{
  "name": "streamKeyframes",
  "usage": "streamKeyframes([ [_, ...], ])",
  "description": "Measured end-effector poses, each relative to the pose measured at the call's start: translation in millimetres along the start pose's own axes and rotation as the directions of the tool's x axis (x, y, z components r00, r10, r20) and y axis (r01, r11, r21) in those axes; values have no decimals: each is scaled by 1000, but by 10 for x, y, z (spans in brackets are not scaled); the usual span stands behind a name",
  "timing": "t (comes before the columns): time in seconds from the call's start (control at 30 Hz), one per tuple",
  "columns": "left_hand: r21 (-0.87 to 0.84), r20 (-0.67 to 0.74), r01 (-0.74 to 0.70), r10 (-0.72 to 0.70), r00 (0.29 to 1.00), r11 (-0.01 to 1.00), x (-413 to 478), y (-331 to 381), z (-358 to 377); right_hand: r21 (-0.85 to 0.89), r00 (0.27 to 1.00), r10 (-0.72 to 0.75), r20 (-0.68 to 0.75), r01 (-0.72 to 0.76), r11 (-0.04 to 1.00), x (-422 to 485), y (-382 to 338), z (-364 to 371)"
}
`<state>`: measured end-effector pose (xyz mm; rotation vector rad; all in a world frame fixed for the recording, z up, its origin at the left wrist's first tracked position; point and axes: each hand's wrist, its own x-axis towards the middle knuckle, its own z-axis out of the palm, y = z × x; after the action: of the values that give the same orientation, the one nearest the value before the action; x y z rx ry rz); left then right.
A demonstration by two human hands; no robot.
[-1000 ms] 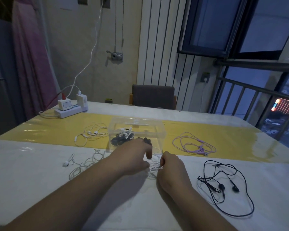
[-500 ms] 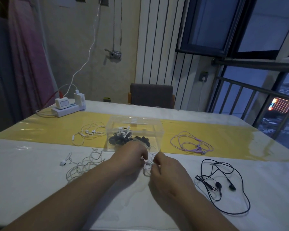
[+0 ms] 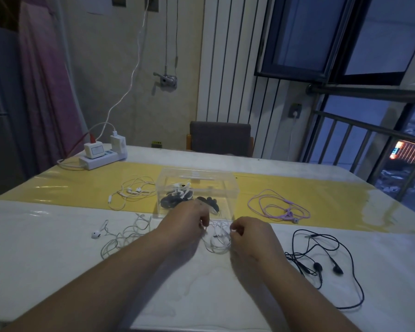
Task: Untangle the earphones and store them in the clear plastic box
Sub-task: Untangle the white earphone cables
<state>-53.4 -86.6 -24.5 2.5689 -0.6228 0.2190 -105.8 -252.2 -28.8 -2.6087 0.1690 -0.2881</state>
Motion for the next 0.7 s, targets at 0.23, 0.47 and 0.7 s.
streamKeyframes([
  [0.23, -177, -8, 115, -118, 993, 978, 22, -16, 77, 15, 1000, 23, -2, -23, 1000, -35, 22, -44],
  [0.47, -246, -44, 111, -125, 991, 963, 67, 110, -44, 142, 994, -35, -108, 51, 989, -14, -11, -165],
  [0.7, -234, -111, 124, -153, 982, 964, -12, 32, -266, 157, 967, -176, -183, 205, 966, 42, -292, -200],
])
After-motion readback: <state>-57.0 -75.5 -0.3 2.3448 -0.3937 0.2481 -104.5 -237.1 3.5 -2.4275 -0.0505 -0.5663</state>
